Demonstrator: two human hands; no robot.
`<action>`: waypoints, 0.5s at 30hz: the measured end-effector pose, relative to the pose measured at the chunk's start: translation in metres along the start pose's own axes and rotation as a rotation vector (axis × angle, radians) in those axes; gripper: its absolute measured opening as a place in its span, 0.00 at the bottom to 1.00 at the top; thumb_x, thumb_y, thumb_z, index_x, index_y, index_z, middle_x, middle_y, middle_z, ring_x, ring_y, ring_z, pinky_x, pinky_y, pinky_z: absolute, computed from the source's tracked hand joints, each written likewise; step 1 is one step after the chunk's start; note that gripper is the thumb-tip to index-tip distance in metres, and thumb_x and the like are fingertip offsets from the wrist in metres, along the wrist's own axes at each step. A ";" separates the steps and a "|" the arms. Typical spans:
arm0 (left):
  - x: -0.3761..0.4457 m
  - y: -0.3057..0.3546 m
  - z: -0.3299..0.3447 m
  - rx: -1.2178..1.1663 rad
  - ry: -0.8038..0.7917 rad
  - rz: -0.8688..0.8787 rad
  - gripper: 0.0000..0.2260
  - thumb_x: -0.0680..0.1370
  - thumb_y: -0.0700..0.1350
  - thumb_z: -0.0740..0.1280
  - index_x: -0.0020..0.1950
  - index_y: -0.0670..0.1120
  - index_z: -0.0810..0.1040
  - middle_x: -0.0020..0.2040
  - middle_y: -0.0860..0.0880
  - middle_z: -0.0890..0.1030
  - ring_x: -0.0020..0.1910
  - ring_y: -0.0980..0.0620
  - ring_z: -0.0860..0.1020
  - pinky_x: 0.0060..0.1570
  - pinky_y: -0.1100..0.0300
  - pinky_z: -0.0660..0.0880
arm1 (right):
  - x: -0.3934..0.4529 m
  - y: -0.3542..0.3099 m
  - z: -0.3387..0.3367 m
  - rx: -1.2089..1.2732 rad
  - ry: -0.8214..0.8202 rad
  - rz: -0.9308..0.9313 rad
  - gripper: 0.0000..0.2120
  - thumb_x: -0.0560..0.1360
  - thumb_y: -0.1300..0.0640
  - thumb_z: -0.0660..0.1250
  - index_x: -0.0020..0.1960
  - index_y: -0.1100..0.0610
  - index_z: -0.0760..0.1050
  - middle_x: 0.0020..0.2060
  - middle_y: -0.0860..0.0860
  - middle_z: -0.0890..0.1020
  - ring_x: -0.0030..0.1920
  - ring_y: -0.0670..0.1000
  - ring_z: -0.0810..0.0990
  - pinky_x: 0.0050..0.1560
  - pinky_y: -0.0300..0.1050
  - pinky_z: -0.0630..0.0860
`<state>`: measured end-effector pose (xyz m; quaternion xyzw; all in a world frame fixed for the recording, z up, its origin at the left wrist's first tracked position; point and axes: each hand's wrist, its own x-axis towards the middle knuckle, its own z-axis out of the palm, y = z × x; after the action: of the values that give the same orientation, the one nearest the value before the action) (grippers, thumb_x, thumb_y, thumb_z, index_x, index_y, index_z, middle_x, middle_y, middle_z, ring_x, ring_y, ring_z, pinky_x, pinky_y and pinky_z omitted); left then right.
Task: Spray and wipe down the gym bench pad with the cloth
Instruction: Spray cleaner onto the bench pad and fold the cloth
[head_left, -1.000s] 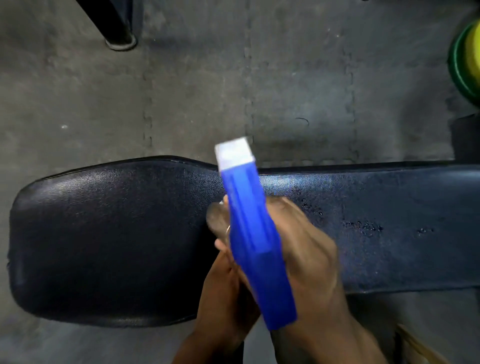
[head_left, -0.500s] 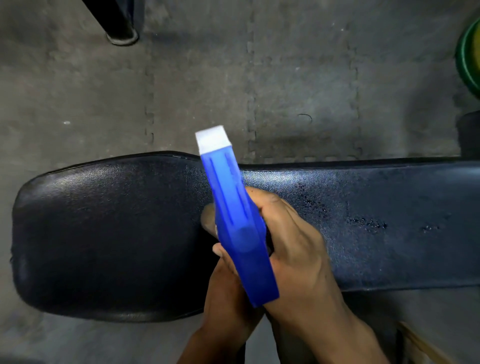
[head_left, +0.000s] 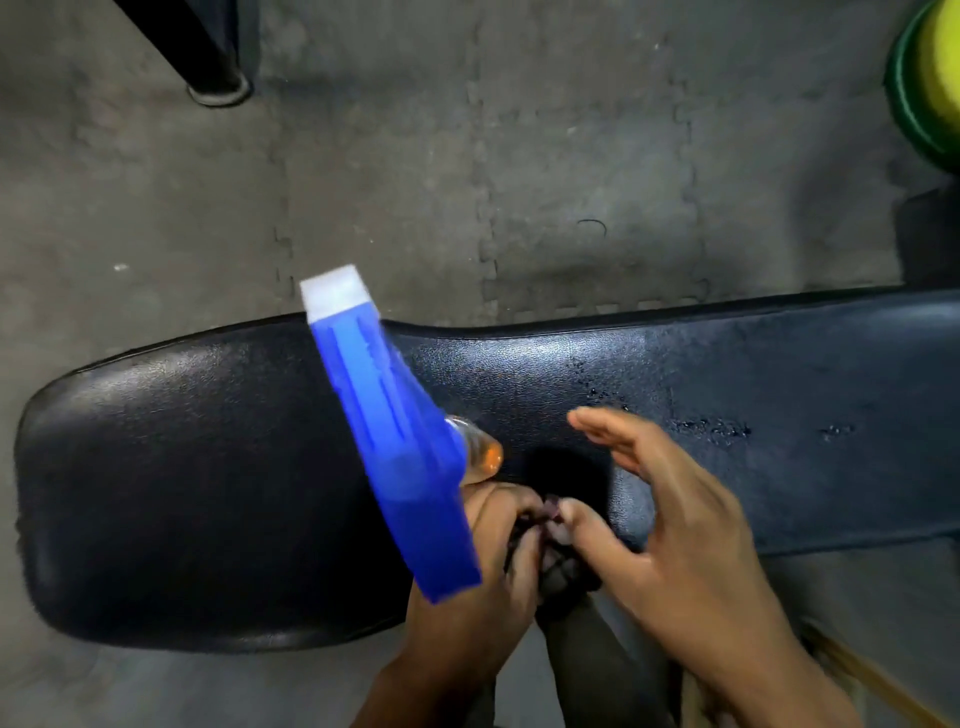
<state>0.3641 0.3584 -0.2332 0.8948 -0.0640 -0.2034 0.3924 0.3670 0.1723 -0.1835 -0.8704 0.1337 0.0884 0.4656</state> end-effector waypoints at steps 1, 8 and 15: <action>0.002 0.002 -0.002 0.015 0.012 0.091 0.06 0.79 0.41 0.74 0.55 0.48 0.83 0.54 0.56 0.82 0.56 0.59 0.79 0.61 0.70 0.72 | -0.007 0.008 -0.008 -0.019 -0.006 0.032 0.31 0.72 0.55 0.75 0.74 0.46 0.77 0.69 0.38 0.82 0.71 0.40 0.80 0.73 0.45 0.77; 0.009 0.040 0.015 -0.007 -0.019 0.274 0.06 0.79 0.43 0.65 0.52 0.52 0.79 0.54 0.62 0.77 0.53 0.61 0.77 0.59 0.79 0.65 | -0.046 0.054 -0.038 0.001 -0.249 0.219 0.41 0.67 0.58 0.74 0.76 0.33 0.71 0.71 0.32 0.78 0.63 0.44 0.85 0.65 0.25 0.73; 0.030 0.097 0.055 -0.038 -0.072 0.445 0.05 0.81 0.45 0.70 0.55 0.50 0.83 0.57 0.62 0.81 0.59 0.60 0.79 0.63 0.69 0.72 | -0.062 0.088 -0.051 0.108 0.117 0.344 0.24 0.72 0.52 0.78 0.66 0.37 0.79 0.56 0.31 0.86 0.57 0.33 0.85 0.55 0.26 0.76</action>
<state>0.3730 0.2467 -0.2057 0.8432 -0.2699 -0.1447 0.4418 0.2823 0.0926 -0.2072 -0.8122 0.3119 0.1088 0.4809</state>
